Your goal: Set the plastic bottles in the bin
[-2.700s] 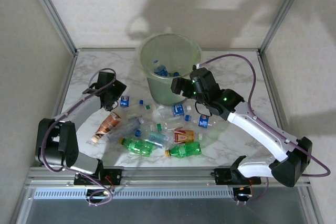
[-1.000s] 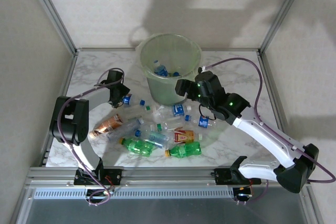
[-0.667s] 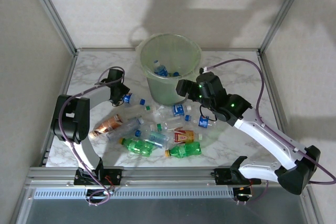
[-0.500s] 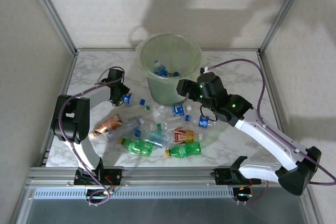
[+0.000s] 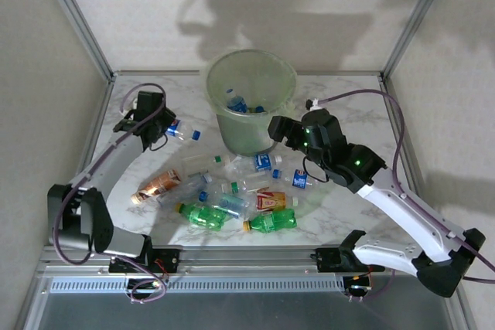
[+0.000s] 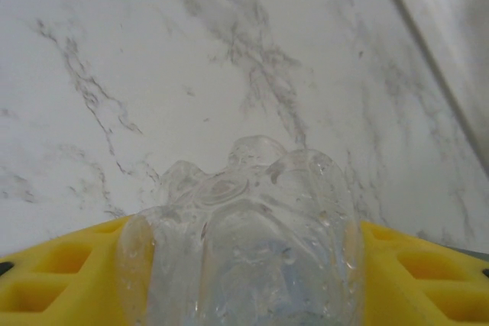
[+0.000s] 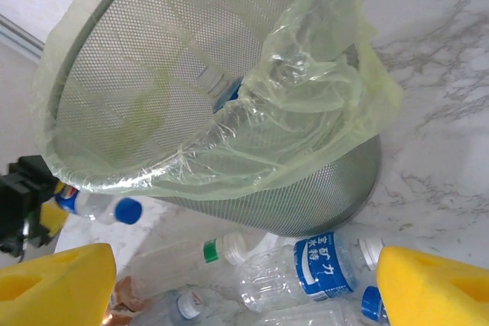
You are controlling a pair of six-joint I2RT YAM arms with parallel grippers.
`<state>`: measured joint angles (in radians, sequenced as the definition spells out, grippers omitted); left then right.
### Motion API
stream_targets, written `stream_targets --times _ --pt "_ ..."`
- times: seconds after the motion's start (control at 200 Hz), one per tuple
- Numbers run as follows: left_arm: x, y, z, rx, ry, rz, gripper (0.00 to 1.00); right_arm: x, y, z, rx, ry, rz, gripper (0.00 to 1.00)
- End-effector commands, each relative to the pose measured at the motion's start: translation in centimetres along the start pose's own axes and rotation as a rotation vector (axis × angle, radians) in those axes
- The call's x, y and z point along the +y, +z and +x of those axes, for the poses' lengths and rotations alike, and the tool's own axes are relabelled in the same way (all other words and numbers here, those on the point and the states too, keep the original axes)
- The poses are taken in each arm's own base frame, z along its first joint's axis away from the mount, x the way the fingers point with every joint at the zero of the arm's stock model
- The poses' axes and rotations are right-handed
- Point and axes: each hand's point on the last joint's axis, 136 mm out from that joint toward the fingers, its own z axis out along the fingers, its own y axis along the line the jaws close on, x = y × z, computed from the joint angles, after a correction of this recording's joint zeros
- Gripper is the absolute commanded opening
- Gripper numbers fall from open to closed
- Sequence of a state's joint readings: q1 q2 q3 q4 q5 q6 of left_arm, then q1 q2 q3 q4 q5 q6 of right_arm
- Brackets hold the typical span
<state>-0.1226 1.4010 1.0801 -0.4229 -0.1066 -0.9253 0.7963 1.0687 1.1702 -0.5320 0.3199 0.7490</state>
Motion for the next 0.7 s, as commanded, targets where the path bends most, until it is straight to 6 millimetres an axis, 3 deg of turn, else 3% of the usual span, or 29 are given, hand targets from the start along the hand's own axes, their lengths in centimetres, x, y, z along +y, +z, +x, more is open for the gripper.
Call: stream_targets --times 0.0,0.195,0.386,0.551,0.696 --pt "-0.4 -4.1 -3.0 -0.096 0.000 0.023 0.52 -1.3 -1.2 -0.4 -0.036 0.012 0.041 0.89" --pt "-5.1 -12.1 -7.8 -0.211 -0.040 0.213 0.52 -2.9 -2.9 -0.5 -0.065 0.036 0.073 0.89" --pt "-13.7 -18.6 -10.6 -0.226 -0.012 0.482 0.54 -4.0 -3.6 0.0 -0.063 0.052 0.095 0.89" --pt "-20.8 -20.3 -9.0 -0.188 0.058 0.623 0.54 -4.6 -3.7 0.5 -0.060 0.072 0.104 0.89" --pt "-25.9 -18.6 -4.3 -0.120 0.185 0.656 0.54 -4.9 -3.5 0.9 -0.047 0.078 0.111 0.88"
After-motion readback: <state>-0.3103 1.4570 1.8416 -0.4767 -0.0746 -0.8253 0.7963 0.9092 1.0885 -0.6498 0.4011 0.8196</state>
